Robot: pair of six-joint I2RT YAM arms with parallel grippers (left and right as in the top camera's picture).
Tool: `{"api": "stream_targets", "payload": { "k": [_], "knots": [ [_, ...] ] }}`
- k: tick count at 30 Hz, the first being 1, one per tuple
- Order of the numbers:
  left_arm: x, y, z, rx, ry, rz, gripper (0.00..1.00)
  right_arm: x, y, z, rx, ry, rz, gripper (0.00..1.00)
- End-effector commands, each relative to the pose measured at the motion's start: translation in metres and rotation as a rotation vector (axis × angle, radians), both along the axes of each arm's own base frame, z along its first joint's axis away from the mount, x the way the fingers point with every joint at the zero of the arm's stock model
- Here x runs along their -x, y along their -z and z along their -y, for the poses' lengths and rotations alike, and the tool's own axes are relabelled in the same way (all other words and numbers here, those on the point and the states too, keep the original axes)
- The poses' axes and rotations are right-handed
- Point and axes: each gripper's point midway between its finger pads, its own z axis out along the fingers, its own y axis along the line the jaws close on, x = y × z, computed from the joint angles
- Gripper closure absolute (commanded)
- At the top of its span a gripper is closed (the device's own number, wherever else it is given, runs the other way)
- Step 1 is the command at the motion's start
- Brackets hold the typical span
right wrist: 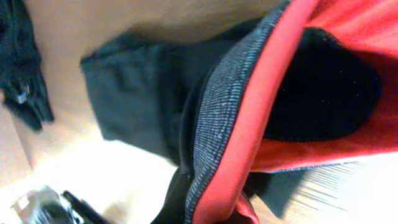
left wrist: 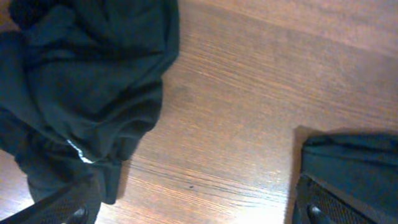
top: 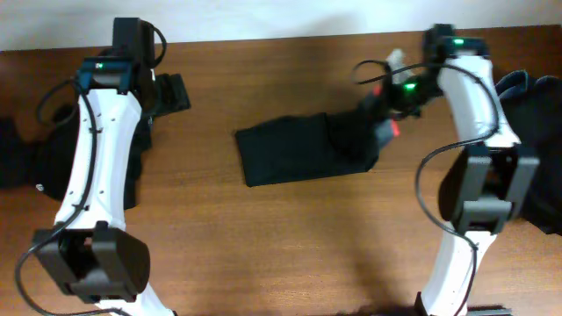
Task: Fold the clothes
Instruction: 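Grasp the waistband end with the right gripper and fold it leftward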
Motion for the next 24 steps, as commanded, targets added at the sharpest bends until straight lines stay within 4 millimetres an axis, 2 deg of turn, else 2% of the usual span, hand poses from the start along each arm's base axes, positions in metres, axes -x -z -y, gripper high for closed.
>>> {"api": "stream_targets", "payload": {
  "k": [1,6,10,13,17,21,24],
  "knots": [
    [0.008,-0.049,-0.017,-0.013,-0.027,0.118,0.01,0.004,-0.023,-0.036,0.018,-0.102,0.077,0.96],
    [0.023,-0.095,-0.041,-0.014,-0.084,0.236,0.0,0.012,-0.02,-0.08,0.044,-0.202,0.1,0.96],
    [0.034,-0.113,-0.055,-0.018,-0.118,0.281,0.01,0.02,-0.017,-0.111,0.081,-0.266,0.118,0.96],
    [0.037,-0.113,-0.059,-0.017,-0.129,0.277,0.01,0.025,-0.013,-0.131,0.145,-0.327,0.15,0.96],
    [0.035,-0.105,-0.055,0.007,-0.115,0.256,0.01,0.031,-0.009,-0.158,0.205,-0.393,0.201,0.96],
    [0.033,-0.099,-0.055,0.007,-0.116,0.236,0.01,0.027,-0.012,-0.163,0.258,-0.365,0.222,0.96],
    [0.034,-0.098,-0.055,0.006,-0.116,0.231,0.01,0.021,-0.029,-0.163,0.241,-0.343,0.247,0.96]
  ]
}}
